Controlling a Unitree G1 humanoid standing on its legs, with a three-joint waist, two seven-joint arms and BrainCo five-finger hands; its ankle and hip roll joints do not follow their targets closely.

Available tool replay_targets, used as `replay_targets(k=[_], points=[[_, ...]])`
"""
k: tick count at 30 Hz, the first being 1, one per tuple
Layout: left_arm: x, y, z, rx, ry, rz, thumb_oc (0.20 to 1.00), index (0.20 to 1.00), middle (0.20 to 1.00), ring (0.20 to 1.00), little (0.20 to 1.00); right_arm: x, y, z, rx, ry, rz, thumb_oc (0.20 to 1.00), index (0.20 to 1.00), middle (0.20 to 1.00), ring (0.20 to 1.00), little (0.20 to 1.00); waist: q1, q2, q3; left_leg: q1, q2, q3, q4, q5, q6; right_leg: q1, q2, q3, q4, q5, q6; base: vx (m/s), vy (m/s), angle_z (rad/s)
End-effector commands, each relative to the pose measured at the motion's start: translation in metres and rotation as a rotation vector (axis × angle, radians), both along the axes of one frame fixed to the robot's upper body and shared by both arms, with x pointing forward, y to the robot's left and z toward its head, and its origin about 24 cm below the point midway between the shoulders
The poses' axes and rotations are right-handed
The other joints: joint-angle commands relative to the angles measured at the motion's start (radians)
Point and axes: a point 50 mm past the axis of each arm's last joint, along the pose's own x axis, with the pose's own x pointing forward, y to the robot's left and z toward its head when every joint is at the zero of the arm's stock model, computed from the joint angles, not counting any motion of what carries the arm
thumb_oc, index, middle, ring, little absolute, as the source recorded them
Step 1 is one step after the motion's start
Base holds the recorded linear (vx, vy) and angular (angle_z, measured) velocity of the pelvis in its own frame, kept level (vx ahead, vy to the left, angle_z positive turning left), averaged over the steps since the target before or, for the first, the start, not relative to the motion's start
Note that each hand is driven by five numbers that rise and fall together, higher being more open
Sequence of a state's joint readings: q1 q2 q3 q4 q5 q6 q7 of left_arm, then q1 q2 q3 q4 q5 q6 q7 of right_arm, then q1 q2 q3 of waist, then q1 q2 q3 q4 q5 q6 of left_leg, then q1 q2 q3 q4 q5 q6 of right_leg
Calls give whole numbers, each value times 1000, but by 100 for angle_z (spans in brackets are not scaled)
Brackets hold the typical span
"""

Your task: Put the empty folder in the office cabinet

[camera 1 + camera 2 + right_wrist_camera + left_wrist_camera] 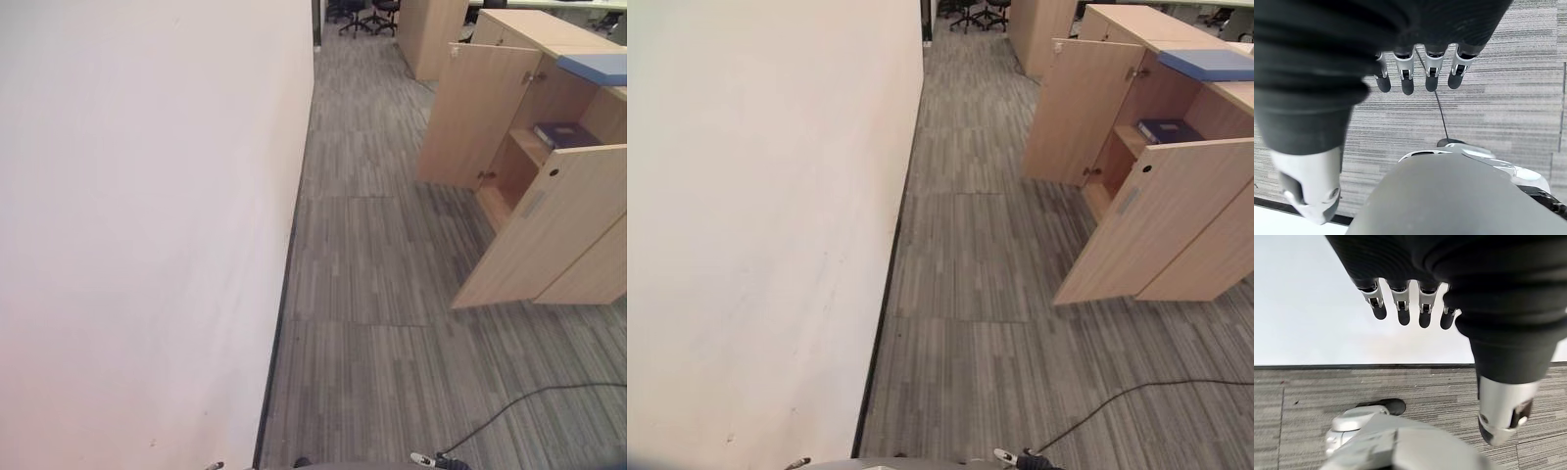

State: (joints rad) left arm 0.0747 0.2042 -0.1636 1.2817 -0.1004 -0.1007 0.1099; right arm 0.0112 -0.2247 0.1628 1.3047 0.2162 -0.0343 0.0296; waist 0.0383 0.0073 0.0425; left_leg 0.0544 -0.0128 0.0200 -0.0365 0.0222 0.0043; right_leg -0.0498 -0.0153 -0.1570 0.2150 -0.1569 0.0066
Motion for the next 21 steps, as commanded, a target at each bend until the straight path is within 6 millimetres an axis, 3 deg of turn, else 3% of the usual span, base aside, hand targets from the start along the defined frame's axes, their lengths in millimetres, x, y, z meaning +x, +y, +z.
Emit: replay_targets(k=[1, 14, 21], points=[[9, -4, 0, -17, -33, 26, 1000, 1000, 1000, 1000, 1000, 10, -4, 2, -22, -21, 5, 1000, 1000, 1000, 1000, 1000, -3, -32, 14, 21, -53, 8, -51, -61, -8, 121, -18, -62, -302, 209, 115, 0, 0, 0], [8, -5, 0, -12, -36, 14, 1000, 1000, 1000, 1000, 1000, 7, -2, 1, -21, -10, 16, 1000, 1000, 1000, 1000, 1000, 0, -47, 17, 34, -44, 27, -51, -66, -11, 134, -16, -70, -302, 206, 117, -5, -7, -3], [10, -8, 0, -17, -21, -59, 1000, 1000, 1000, 1000, 1000, 10, -3, 2, -27, -7, 63, 1000, 1000, 1000, 1000, 1000, 1, -37, 21, 37, -45, 15, -51, -71, -12, 138, -20, -74, -302, 202, 116, 6, 0, 2]])
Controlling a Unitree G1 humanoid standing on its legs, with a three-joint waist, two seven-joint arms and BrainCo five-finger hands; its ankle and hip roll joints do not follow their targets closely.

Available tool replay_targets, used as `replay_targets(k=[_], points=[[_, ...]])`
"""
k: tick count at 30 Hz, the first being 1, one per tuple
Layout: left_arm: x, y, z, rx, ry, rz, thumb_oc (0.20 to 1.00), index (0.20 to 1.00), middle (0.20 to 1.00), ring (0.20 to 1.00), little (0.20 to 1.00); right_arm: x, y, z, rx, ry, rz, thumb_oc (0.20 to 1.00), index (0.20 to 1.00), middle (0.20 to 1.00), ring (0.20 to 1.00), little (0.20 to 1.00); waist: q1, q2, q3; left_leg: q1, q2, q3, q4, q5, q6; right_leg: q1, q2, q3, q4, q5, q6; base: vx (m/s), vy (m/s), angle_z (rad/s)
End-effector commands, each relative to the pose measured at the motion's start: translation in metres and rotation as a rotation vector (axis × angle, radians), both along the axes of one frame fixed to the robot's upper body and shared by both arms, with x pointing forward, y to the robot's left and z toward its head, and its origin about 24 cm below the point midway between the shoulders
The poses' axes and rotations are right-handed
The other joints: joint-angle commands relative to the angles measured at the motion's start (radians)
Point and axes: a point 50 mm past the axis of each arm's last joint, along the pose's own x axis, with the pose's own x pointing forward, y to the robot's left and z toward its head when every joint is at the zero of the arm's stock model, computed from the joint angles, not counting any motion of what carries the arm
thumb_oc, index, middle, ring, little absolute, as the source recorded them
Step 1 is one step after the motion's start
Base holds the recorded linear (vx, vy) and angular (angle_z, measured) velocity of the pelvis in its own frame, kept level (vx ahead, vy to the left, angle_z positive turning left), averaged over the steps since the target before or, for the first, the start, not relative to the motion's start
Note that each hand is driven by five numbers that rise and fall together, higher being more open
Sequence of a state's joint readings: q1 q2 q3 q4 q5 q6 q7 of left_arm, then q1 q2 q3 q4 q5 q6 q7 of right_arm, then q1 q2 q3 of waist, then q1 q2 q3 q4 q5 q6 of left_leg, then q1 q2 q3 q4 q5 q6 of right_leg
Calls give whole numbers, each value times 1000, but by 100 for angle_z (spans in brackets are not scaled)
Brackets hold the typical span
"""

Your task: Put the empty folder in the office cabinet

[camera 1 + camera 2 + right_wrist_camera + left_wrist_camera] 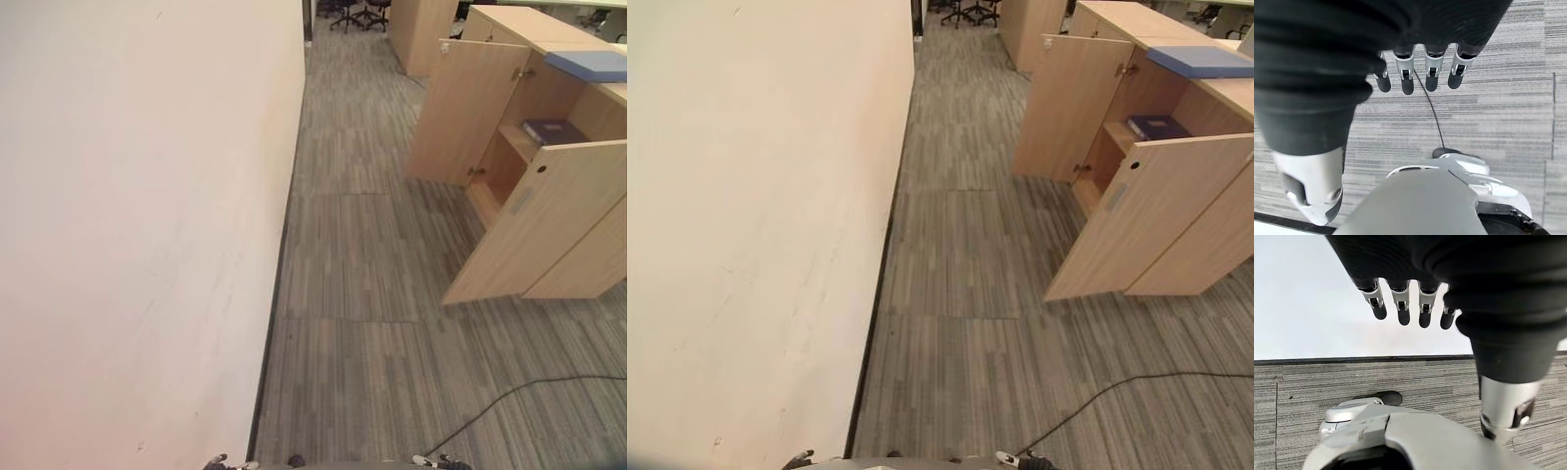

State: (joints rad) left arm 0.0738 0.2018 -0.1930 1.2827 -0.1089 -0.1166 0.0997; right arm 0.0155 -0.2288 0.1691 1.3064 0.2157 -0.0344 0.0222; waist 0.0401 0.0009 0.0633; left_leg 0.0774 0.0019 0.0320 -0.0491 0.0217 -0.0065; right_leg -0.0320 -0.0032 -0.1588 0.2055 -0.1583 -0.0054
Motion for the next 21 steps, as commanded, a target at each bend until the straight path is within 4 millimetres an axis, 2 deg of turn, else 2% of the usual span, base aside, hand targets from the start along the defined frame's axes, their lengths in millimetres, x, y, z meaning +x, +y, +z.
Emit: replay_targets(k=[1, 7, 12, 15, 21], points=[[8, -3, 0, 1, -8, -40, 1000, 1000, 1000, 1000, 1000, 14, -2, 3, -17, -17, 84, 1000, 1000, 1000, 1000, 1000, 1, -28, 2, 19, -59, 2, -38, -74, 0, 124, -30, -71, -293, 202, 127, 40, 0, 3], [4, 2, 0, 24, 3, -32, 1000, 1000, 1000, 1000, 1000, 14, -3, 3, -34, -7, 114, 1000, 1000, 1000, 1000, 1000, 9, -32, 8, 32, -54, 11, -38, -78, 3, 129, -25, -75, -293, 199, 127, 13, -5, 0], [10, 1, 1, 30, -19, -39, 1000, 1000, 1000, 1000, 1000, 13, -2, 2, -38, -1, 104, 1000, 1000, 1000, 1000, 1000, 1, -32, 4, 9, -56, 10, -38, -67, -3, 117, -32, -84, -293, 201, 130, -6, -1, 0], [20, -3, 3, 34, -43, -124, 1000, 1000, 1000, 1000, 1000, 17, -5, 4, -57, -7, 134, 1000, 1000, 1000, 1000, 1000, -2, -21, 8, 2, -59, -1, -38, -67, -5, 116, -36, -94, -293, 201, 131, -1, -4, 7], [16, 1, 3, 50, -27, -106, 1000, 1000, 1000, 1000, 1000, 21, -7, 5, -96, 8, 211, 1000, 1000, 1000, 1000, 1000, 2, -16, 18, 0, -59, -10, -38, -68, -4, 111, -36, -97, -293, 199, 132, 13, 0, 4]])
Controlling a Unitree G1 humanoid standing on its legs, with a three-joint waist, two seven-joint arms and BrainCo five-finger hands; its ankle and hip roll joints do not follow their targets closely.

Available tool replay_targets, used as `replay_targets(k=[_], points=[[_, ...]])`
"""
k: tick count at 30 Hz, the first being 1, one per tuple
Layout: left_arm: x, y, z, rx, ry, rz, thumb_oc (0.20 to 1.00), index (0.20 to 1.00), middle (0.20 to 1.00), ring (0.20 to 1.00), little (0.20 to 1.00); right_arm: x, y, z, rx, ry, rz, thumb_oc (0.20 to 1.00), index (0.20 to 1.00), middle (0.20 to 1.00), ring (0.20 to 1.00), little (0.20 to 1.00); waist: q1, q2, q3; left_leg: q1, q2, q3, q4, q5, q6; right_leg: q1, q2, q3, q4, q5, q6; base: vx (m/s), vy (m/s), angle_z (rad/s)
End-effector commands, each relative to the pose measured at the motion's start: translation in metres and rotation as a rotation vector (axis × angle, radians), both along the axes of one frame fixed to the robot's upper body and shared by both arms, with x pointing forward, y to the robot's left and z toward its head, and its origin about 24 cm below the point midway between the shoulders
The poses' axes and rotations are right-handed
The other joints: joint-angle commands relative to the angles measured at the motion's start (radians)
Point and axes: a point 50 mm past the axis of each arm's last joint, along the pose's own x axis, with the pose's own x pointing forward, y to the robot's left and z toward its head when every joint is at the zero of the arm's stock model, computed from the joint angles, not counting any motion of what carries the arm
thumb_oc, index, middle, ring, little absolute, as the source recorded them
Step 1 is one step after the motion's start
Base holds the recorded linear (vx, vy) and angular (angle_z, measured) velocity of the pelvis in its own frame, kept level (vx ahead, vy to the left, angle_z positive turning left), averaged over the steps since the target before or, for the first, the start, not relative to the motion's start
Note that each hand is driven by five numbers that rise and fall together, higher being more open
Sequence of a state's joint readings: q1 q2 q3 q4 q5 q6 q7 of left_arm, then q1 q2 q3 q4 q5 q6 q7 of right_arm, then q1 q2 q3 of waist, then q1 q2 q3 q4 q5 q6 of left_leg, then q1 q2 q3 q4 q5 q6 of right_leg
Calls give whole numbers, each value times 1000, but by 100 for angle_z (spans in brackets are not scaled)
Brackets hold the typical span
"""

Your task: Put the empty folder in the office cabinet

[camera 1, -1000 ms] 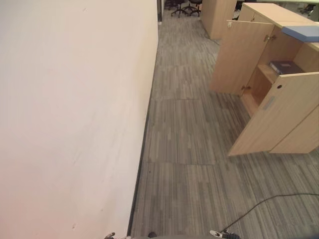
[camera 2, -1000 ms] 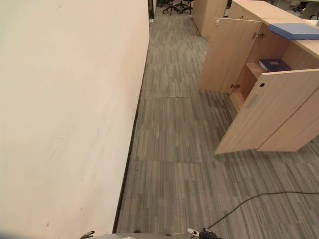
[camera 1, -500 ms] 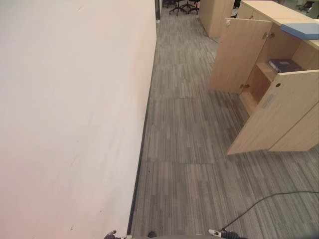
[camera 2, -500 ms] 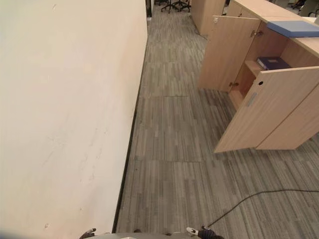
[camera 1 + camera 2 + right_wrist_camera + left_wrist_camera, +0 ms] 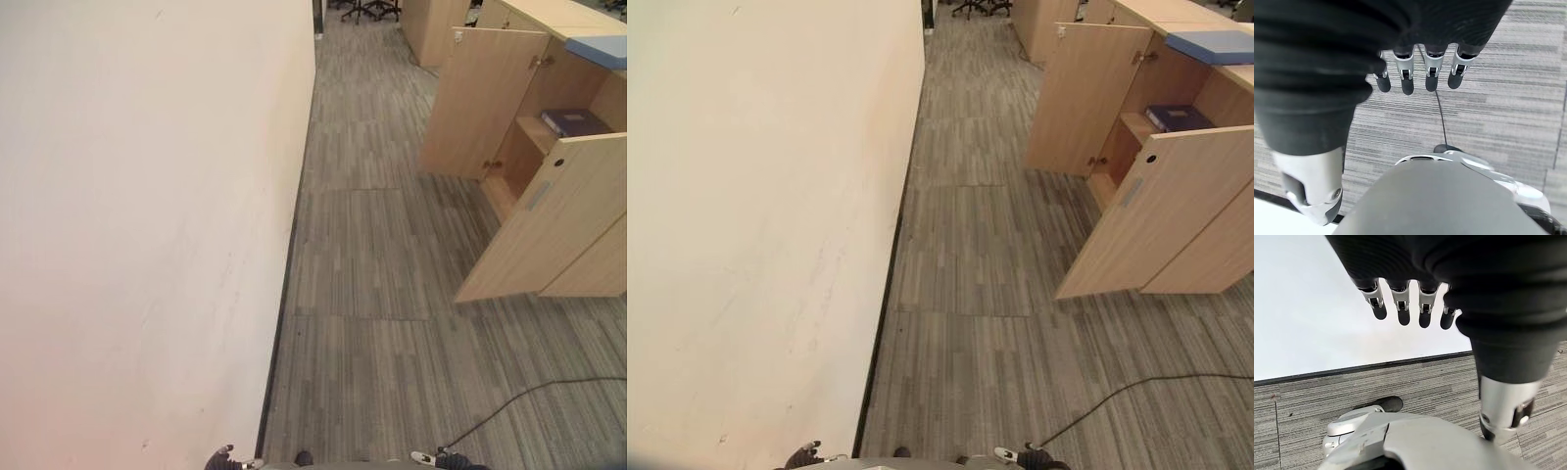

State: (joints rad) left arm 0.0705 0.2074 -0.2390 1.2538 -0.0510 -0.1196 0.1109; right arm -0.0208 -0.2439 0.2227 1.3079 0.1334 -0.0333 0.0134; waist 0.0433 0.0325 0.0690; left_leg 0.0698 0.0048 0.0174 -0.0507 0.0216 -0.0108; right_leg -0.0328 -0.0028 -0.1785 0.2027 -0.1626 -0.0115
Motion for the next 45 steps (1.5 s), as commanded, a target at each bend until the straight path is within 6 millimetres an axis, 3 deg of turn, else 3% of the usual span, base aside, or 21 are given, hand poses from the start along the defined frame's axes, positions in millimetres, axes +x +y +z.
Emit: replay_targets(k=[1, 8, 14, 15, 19, 20, 21, 25, 29, 30, 31, 32, 35, 36, 39, 42, 44, 45], points=[[8, 4, 1, 30, -10, -2, 1000, 1000, 1000, 1000, 1000, 7, -5, 2, -52, 12, 74, 1000, 1000, 1000, 1000, 1000, -2, -47, 12, 7, -62, 5, -37, -68, 0, 111, -36, -77, -290, 204, 138, 0, 0, 0], [17, 12, 5, 111, -48, -24, 1000, 1000, 1000, 1000, 1000, 9, -4, 2, -56, -9, 32, 1000, 1000, 1000, 1000, 1000, -13, -57, 35, -36, -62, -12, -37, -59, 6, 68, -27, -65, -290, 209, 132, 10, -17, 1], [13, 12, 4, 99, -31, -20, 1000, 1000, 1000, 1000, 1000, 4, -4, 1, -57, 18, 42, 1000, 1000, 1000, 1000, 1000, -20, -61, 27, -39, -62, -21, -37, -68, 10, 58, -19, -48, -290, 205, 125, 87, -33, 3], [20, 13, 6, 98, -57, -9, 1000, 1000, 1000, 1000, 1000, 10, -2, 2, -52, 4, 54, 1000, 1000, 1000, 1000, 1000, -20, -66, 37, -42, -55, -18, -37, -63, 10, 56, -17, -45, -290, 205, 121, 64, -83, 1], [39, 15, 12, 103, -123, -28, 1000, 1000, 1000, 1000, 1000, 20, -1, 4, -41, -31, 47, 1000, 1000, 1000, 1000, 1000, -21, -98, 72, -152, -44, 19, 177, -127, -17, 48, -27, -50, -290, 205, 105, -40, -100, 2], [51, 13, 16, 107, -163, -55, 1000, 1000, 1000, 1000, 1000, 21, -2, 5, -40, -43, 25, 1000, 1000, 1000, 1000, 1000, -16, -113, 98, -246, -28, 41, 361, -139, -29, 67, -30, -57, -290, 189, 92, -42, -153, 6], [53, 13, 16, 106, -171, -60, 1000, 1000, 1000, 1000, 1000, 22, -2, 5, -41, -45, 17, 1000, 1000, 1000, 1000, 1000, -9, -110, 110, -286, -13, 37, 452, -130, -28, 77, -22, -59, -290, 182, 84, -13, -115, 10], [49, 14, 15, 106, -159, -22, 1000, 1000, 1000, 1000, 1000, 24, -2, 5, -37, -49, 7, 1000, 1000, 1000, 1000, 1000, -1, -114, 115, -345, 7, 12, 564, -88, -11, 100, -6, -53, -290, 170, 72, 92, -51, 0], [36, 14, 10, 106, -109, 5, 1000, 1000, 1000, 1000, 1000, 21, -3, 5, -42, -34, 19, 1000, 1000, 1000, 1000, 1000, 5, -117, 106, -347, 14, 19, 373, -61, -7, 114, -11, -45, -290, 156, 85, 175, 36, -6], [28, 13, 8, 107, -81, 1, 1000, 1000, 1000, 1000, 1000, 18, -5, 4, -48, -24, 23, 1000, 1000, 1000, 1000, 1000, 14, -100, 98, -335, 7, 15, 181, 35, -26, 123, 0, -36, -290, 143, 88, 236, 88, -26], [28, 13, 8, 107, -81, 1, 1000, 1000, 1000, 1000, 1000, 18, -5, 4, -48, -24, 23, 1000, 1000, 1000, 1000, 1000, 14, -100, 98, -332, 7, 15, 177, 36, -26, 124, -1, -36, -290, 143, 88, 328, 129, -30], [21, 13, 6, 107, -56, -1, 1000, 1000, 1000, 1000, 1000, 15, -8, 4, -55, -17, 18, 1000, 1000, 1000, 1000, 1000, 20, -74, 85, -347, -3, 31, 17, 119, -42, 137, 17, -29, -290, 125, 88, 174, 68, -21], [16, 13, 5, 101, -35, 3, 1000, 1000, 1000, 1000, 1000, 13, -9, 4, -56, -8, 12, 1000, 1000, 1000, 1000, 1000, 27, -59, 81, -369, -4, 59, -37, 147, -55, 160, 24, -16, -290, 105, 91, 250, 94, -10], [7, 14, 3, 97, -9, 13, 1000, 1000, 1000, 1000, 1000, 8, -8, 3, -51, 3, 9, 1000, 1000, 1000, 1000, 1000, 30, -56, 68, -363, -2, 70, -37, 119, -48, 173, 28, -6, -290, 100, 93, 292, 119, -27], [-5, 16, 2, 98, 19, 56, 1000, 1000, 1000, 1000, 1000, -3, -6, 0, -47, 44, 21, 1000, 1000, 1000, 1000, 1000, 29, -46, 33, -330, -9, 75, -37, 148, -50, 193, 10, 0, -290, 73, 107, 387, 188, -52], [-8, 19, 2, 99, 22, 103, 1000, 1000, 1000, 1000, 1000, -8, -1, -2, -32, 69, 38, 1000, 1000, 1000, 1000, 1000, 38, -59, 1, -283, -41, 88, -37, 114, -24, 233, -53, 2, -286, 76, 134, 322, 189, -23], [-8, 22, 2, 99, 19, 129, 1000, 1000, 1000, 1000, 1000, -6, 1, -3, -21, 68, 43, 1000, 1000, 1000, 1000, 1000, 47, -65, -12, -241, -66, 97, -37, 81, -1, 226, -105, -10, -203, 79, 158, 322, 216, -19], [-6, 23, 3, 100, 10, 141, 1000, 1000, 1000, 1000, 1000, -3, 3, -2, -15, 57, 43, 1000, 1000, 1000, 1000, 1000, 50, -67, -14, -220, -80, 103, -37, 63, 11, 210, -135, -16, -144, 108, 172, 285, 225, -21]])
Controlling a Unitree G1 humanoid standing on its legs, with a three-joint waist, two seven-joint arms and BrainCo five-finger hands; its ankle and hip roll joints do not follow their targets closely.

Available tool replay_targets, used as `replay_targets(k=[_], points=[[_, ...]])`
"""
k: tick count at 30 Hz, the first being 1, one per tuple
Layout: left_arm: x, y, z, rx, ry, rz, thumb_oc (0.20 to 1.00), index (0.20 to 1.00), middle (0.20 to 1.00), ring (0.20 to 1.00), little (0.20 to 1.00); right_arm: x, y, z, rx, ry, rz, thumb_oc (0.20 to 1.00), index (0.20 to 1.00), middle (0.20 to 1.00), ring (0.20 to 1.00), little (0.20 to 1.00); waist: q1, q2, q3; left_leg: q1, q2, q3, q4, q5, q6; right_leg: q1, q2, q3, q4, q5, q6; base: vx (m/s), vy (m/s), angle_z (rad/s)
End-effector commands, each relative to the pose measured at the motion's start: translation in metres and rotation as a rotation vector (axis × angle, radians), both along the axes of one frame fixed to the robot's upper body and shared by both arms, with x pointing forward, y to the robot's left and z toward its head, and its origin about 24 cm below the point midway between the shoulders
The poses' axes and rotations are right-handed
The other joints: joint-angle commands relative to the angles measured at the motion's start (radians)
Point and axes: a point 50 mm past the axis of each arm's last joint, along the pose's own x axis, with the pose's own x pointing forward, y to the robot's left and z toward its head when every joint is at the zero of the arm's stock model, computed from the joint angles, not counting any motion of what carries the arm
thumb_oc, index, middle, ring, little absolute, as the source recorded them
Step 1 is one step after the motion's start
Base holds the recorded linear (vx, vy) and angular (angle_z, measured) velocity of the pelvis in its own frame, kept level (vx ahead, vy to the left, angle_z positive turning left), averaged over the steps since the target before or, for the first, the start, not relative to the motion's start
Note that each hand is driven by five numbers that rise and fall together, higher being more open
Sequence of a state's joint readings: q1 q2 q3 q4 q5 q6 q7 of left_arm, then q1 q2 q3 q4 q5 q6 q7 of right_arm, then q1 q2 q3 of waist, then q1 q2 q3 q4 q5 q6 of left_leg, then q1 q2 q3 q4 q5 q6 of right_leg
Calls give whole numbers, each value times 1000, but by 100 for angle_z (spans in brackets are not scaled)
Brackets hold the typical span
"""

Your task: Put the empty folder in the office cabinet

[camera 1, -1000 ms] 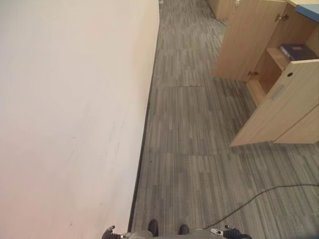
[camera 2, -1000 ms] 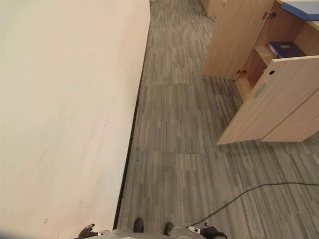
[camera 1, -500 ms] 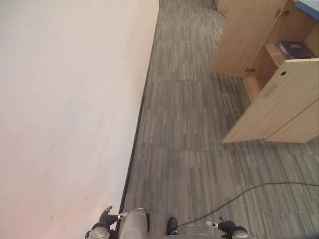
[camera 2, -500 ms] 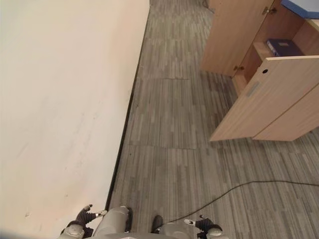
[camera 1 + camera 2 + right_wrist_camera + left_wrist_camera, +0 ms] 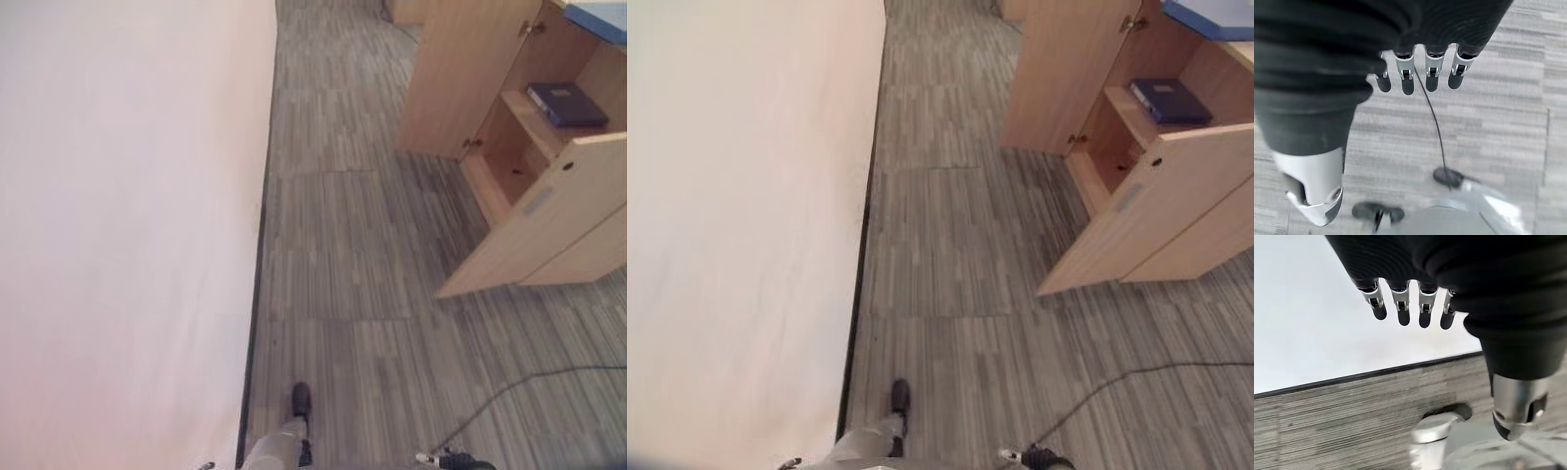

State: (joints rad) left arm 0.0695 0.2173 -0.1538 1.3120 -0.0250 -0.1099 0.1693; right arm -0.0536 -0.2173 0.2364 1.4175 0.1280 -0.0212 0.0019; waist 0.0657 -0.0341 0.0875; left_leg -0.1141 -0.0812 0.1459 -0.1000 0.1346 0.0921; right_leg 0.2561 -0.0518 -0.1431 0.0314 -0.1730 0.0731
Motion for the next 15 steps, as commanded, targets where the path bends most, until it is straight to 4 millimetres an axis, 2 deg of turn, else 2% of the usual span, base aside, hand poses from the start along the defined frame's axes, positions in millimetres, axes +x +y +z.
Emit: replay_targets(k=[1, 3, 4, 5, 6, 7, 8, 10, 11, 12, 13, 15], points=[[8, 8, 3, 15, -37, 59, 1000, 1000, 1000, 1000, 1000, 12, -1, 3, 3, -38, 45, 1000, 1000, 1000, 1000, 1000, 31, 1, -36, -16, -6, -20, 13, -65, -82, -102, -110, -56, 94, 158, 102, 260, 256, -29], [14, 8, 4, 12, -52, 60, 1000, 1000, 1000, 1000, 1000, 25, 0, 5, 11, -81, 51, 1000, 1000, 1000, 1000, 1000, 33, 8, -24, 38, -43, -9, 13, -102, -45, -174, -192, -76, 311, 312, 121, 284, 364, -26], [20, 8, 5, 15, -67, 44, 1000, 1000, 1000, 1000, 1000, 38, 2, 8, 13, -125, 60, 1000, 1000, 1000, 1000, 1000, 22, 19, 2, 96, -67, -13, 13, -143, -20, -239, -262, -105, 523, 381, 109, 247, 334, -13], [20, 8, 5, 15, -68, 44, 1000, 1000, 1000, 1000, 1000, 38, 2, 9, 13, -125, 60, 1000, 1000, 1000, 1000, 1000, 22, 17, 3, 97, -69, -12, 13, -144, -19, -241, -265, -103, 528, 379, 111, 255, 322, 0], [24, 8, 6, 16, -75, 30, 1000, 1000, 1000, 1000, 1000, 44, 4, 10, 15, -148, 76, 1000, 1000, 1000, 1000, 1000, 22, 28, 9, 116, -61, -2, 13, -157, -16, -259, -292, -153, 576, 390, 105, 140, 166, 16], [26, 9, 7, 19, -79, 25, 1000, 1000, 1000, 1000, 1000, 47, 5, 11, 16, -161, 80, 1000, 1000, 1000, 1000, 1000, 17, 33, 21, 140, -63, -5, 13, -172, -11, -285, -332, -185, 640, 375, 112, 213, 189, 24], [30, 8, 7, 20, -90, 13, 1000, 1000, 1000, 1000, 1000, 53, 6, 12, 14, -185, 82, 1000, 1000, 1000, 1000, 1000, 14, 40, 25, 156, -50, 2, 13, -181, -16, -307, -351, -221, 640, 365, 114, 183, 69, 36], [37, 8, 9, 22, -109, -6, 1000, 1000, 1000, 1000, 1000, 58, 5, 15, 11, -206, 76, 1000, 1000, 1000, 1000, 1000, -6, 53, 41, 180, -22, -8, 13, -184, -28, -344, -320, -248, 546, 313, 99, 191, -87, 33], [41, 7, 10, 22, -122, -30, 1000, 1000, 1000, 1000, 1000, 62, 5, 16, 14, -220, 59, 1000, 1000, 1000, 1000, 1000, -25, 59, 60, 207, -5, -19, 13, -188, -38, -373, -252, -233, 401, 299, 95, 202, -181, 19], [42, 7, 10, 22, -122, -40, 1000, 1000, 1000, 1000, 1000, 62, 5, 16, 18, -223, 47, 1000, 1000, 1000, 1000, 1000, -32, 57, 66, 220, 1, -24, 13, -192, -44, -379, -222, -227, 314, 304, 96, 156, -148, 17], [42, 7, 10, 22, -122, -40, 1000, 1000, 1000, 1000, 1000, 62, 5, 16, 18, -223, 47, 1000, 1000, 1000, 1000, 1000, -31, 58, 68, 222, 4, -24, 13, -193, -45, -375, -218, -229, 308, 306, 95, 132, -112, 12], [40, 6, 9, 23, -106, -64, 1000, 1000, 1000, 1000, 1000, 61, 6, 16, 30, -226, 7, 1000, 1000, 1000, 1000, 1000, -45, 45, 74, 256, 6, -36, 13, -213, -59, -395, -147, -214, 111, 331, 105, 157, -118, 4]])
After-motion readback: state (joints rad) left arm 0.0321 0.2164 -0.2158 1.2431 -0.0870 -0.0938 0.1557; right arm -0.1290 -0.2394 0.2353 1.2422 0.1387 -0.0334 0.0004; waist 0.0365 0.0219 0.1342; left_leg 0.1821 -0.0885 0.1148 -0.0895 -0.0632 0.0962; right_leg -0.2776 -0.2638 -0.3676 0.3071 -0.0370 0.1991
